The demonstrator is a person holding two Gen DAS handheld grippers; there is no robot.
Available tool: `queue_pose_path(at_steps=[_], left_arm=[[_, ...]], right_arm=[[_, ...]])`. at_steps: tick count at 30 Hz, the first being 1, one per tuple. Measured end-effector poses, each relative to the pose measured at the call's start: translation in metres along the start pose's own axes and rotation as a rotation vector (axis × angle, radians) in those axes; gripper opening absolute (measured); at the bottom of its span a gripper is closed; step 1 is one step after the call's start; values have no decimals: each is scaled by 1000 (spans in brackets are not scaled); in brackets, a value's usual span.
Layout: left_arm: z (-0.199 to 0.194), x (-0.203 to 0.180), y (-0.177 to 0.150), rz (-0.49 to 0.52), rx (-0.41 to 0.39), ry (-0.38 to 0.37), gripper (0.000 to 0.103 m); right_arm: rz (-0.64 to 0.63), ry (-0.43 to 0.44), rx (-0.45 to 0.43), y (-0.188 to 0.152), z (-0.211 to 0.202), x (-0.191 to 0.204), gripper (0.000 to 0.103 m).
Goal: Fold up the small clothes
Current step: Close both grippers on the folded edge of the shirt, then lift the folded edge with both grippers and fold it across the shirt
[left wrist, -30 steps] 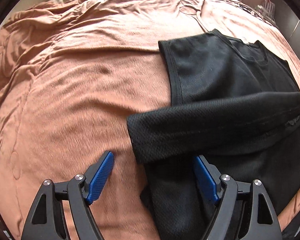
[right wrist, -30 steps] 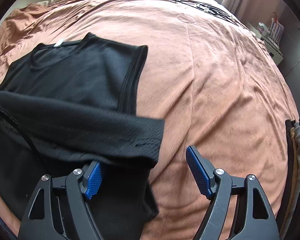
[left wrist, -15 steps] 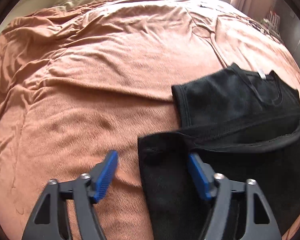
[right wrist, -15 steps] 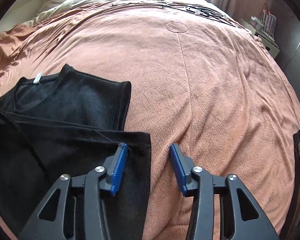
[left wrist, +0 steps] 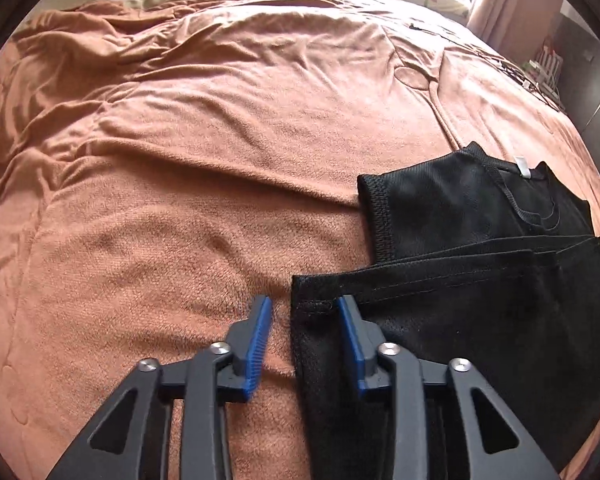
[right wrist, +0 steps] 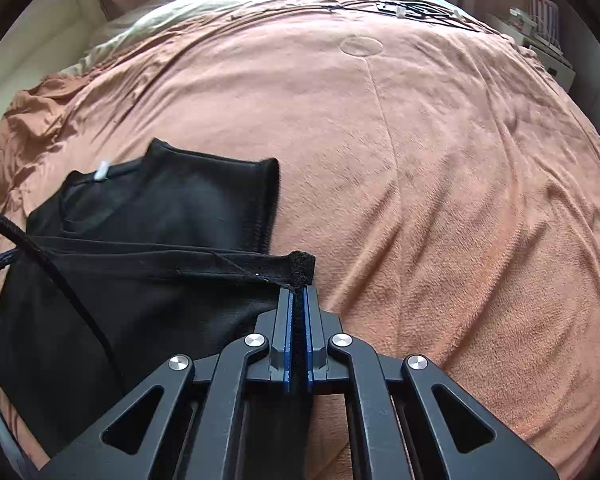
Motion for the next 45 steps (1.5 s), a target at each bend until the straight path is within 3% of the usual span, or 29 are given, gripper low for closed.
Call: queue_pose_path(at_steps=[1, 3, 14, 23, 35, 36, 38, 39, 40, 45], left_arm=[[-1, 0, 1, -1, -1, -9, 14], [-6, 0, 1, -6, -11, 7, 10], [-54, -2, 25, -17, -146, 25, 8], [-36, -5, 70, -30, -158, 60, 8], [4, -1, 101, -39, -127, 93, 12], [4, 0, 101, -50, -122, 83, 14], [3, 4, 98, -70, -120, 73, 33], [1, 5, 94, -76, -123, 67, 39], [0, 7, 91, -78, -126, 66, 50], [-10, 10, 66, -77, -105, 46, 52]], right_arm=[[-10, -6, -15, -1, -4, 3, 0], [-18, -9, -35, -1, -12, 4, 0], [-7, -58, -149, 4, -54, 8, 0], [47, -86, -135, 41, -23, 8, 0], [57, -173, -106, 84, 21, 18, 2], [64, -185, -95, 84, 23, 19, 6], [58, -179, -80, 82, 23, 20, 30], [51, -165, -90, 80, 21, 21, 52], [44, -157, -102, 76, 17, 21, 64], [36, -80, -101, 51, -1, 15, 64]])
Point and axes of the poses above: each gripper's, at about its wrist camera, not at the fingertips, and z roughly the way its jaws point, x to its left, y to its top, the point moved 1 cm from there along z, roughly the way its jaws point, and after that the axes turned 8 degrees about x, right-handed, at the moved point
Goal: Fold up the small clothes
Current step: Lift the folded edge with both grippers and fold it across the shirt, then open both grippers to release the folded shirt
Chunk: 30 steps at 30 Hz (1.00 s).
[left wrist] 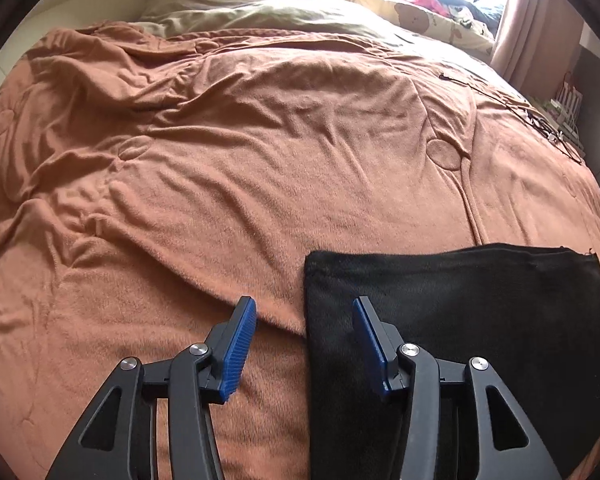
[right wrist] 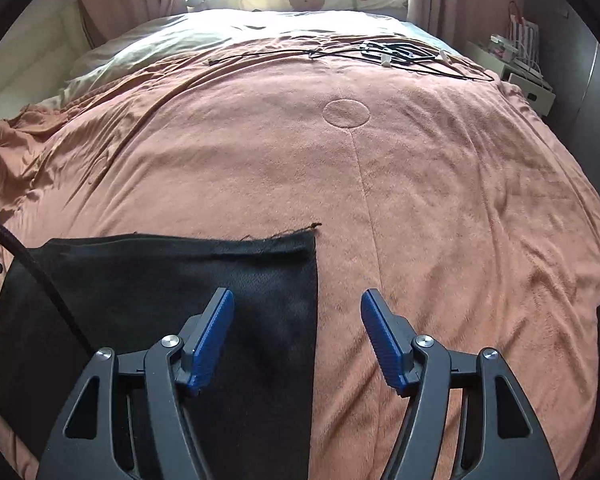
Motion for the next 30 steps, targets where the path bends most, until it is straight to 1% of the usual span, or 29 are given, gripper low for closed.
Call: queue_pose_path(at_steps=[3, 7, 10, 15, 20, 27, 30], left_arm=[[-13, 2, -18, -6, 6, -17, 52], [-29, 5, -42, -16, 16, -36, 52], [-40, 5, -60, -20, 23, -38, 52], [-58, 7, -91, -25, 29, -37, 52], [-67, 10, -123, -55, 48, -52, 52], [-71, 12, -165, -98, 74, -88, 52], [-74, 14, -179, -126, 78, -107, 52]], right_arm=[[-10, 25, -1, -16, -14, -6, 64], [8, 62, 2, -41, -31, -16, 64], [28, 71, 8, -61, -42, -23, 64], [64, 111, 7, -94, -63, -33, 64], [111, 156, 6, -129, -79, -40, 64], [192, 197, 24, -170, -87, -47, 64], [225, 209, 27, -186, -92, -50, 61]])
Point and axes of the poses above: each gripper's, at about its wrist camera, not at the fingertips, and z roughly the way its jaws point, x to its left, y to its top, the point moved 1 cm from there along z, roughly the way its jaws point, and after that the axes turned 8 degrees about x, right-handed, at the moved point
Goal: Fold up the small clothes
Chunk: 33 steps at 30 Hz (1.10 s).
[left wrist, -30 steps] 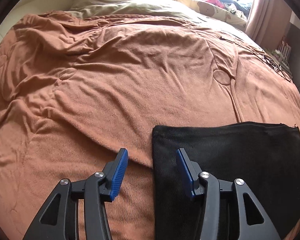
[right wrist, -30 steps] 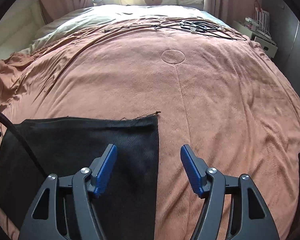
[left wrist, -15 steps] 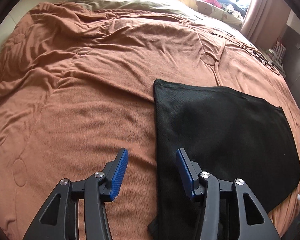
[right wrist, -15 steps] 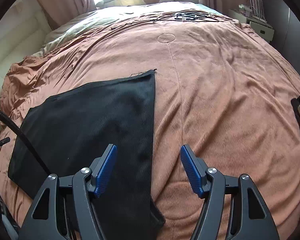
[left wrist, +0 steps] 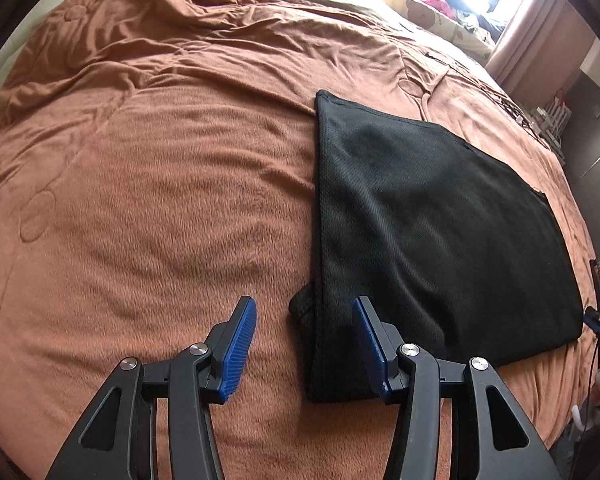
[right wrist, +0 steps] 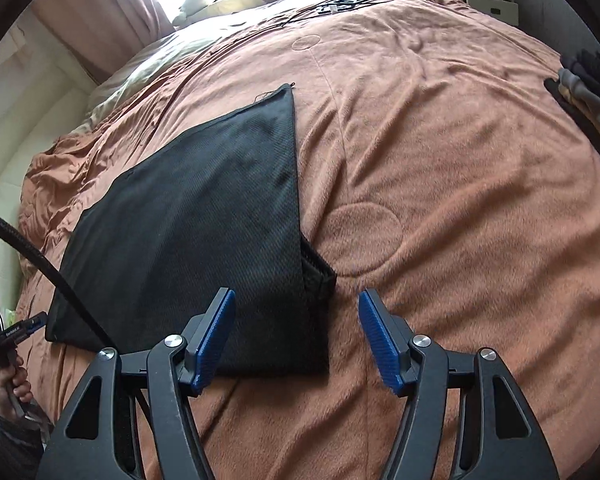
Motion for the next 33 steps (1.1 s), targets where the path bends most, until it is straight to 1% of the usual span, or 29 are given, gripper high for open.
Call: queue_pose_path(at_steps=[2, 4, 7, 10, 14, 18, 19, 20, 21, 22, 23, 24, 25, 27, 29, 31, 33], left_arm=[[-2, 1, -8, -15, -2, -10, 52], [-1, -1, -16, -16, 2, -13, 52], [4, -4, -27, -3, 25, -12, 52], [5, 2, -33, -43, 32, -46, 52], [7, 2, -32, -73, 25, -72, 52], [14, -1, -26, -71, 31, -66, 52], [14, -1, -25, -71, 26, -65, 52], [15, -2, -24, -69, 21, -60, 44], [16, -1, -23, -68, 21, -49, 37], [17, -1, -23, -70, 25, -44, 27], [16, 0, -23, -72, 25, -54, 17], [16, 0, -22, -66, 29, -71, 11], [16, -1, -21, -54, 32, -69, 7], [11, -3, -20, -27, 18, -48, 5], [1, -1, -17, -24, -13, -31, 5], [-7, 3, -14, -38, -29, -48, 5], [-6, 5, -12, -42, -4, -69, 7]], right_arm=[[26, 13, 0, -8, -3, -2, 60], [48, 40, 8, -15, -5, -5, 50], [93, 75, 18, -23, -3, -11, 44], [129, 114, 13, -28, -1, -15, 44], [170, 135, -8, -29, 3, -18, 44], [206, 143, -23, -27, 10, -21, 44], [215, 146, -29, -28, 13, -20, 41], [222, 142, -32, -28, 14, -22, 35], [225, 130, -30, -26, 15, -22, 16], [228, 134, -18, -26, 18, -23, 6], [235, 150, -9, -25, 20, -25, 5], [230, 150, -10, -25, 20, -25, 4], [215, 140, -16, -24, 18, -23, 3], [187, 119, -41, -24, 11, -20, 3], [189, 106, -61, -27, 4, -22, 3], [203, 116, -72, -31, 1, -26, 3], [194, 108, -42, -34, 5, -25, 4]])
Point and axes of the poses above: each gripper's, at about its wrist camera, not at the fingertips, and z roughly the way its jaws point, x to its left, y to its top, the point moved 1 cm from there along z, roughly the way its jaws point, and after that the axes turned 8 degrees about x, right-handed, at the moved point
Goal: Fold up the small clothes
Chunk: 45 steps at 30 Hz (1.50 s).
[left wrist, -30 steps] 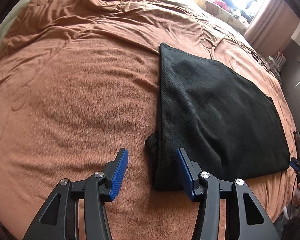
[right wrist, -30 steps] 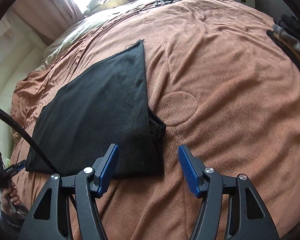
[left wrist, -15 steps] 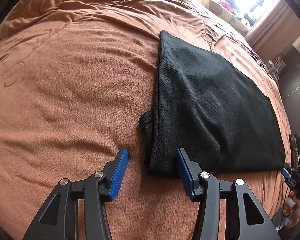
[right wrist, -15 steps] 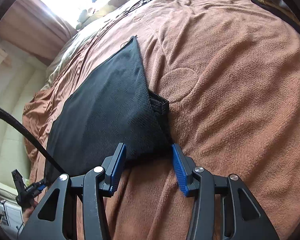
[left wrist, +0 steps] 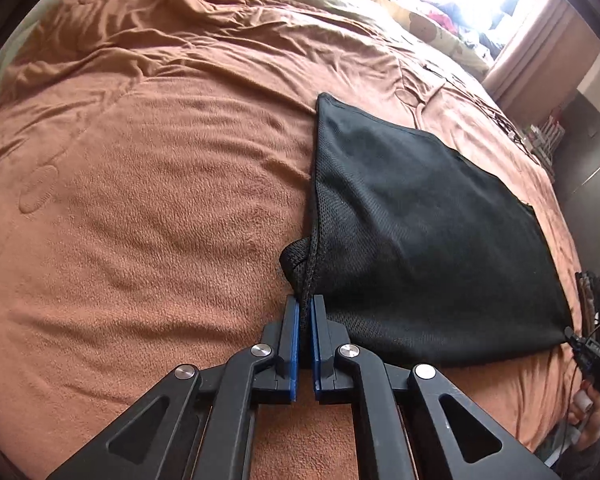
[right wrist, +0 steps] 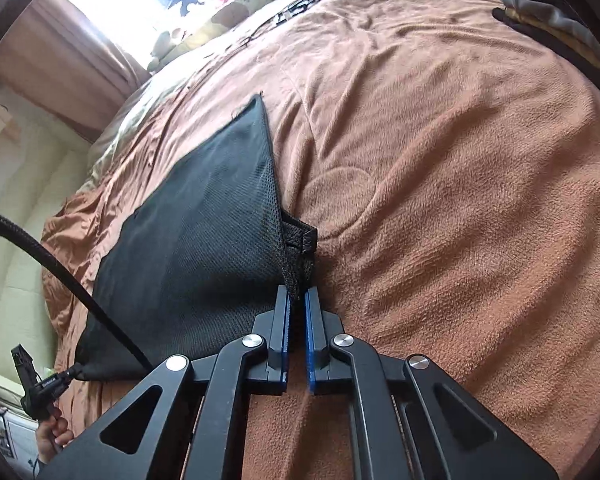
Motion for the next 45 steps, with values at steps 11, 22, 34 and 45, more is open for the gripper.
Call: queue_pose_path(at_steps=[11, 22, 34, 45], left_arm=[[14, 13, -16, -102, 70, -135, 69], [26, 18, -4, -213, 74, -248, 26], [-1, 39, -4, -246, 9, -354, 5], [-40, 69, -45, -246, -31, -403, 5]], right_arm=[[16, 113, 31, -6, 6, -7, 42], [113, 193, 7, -2, 15, -36, 11], [51, 126, -28, -16, -13, -3, 3], [13, 95, 8, -51, -40, 20, 3]])
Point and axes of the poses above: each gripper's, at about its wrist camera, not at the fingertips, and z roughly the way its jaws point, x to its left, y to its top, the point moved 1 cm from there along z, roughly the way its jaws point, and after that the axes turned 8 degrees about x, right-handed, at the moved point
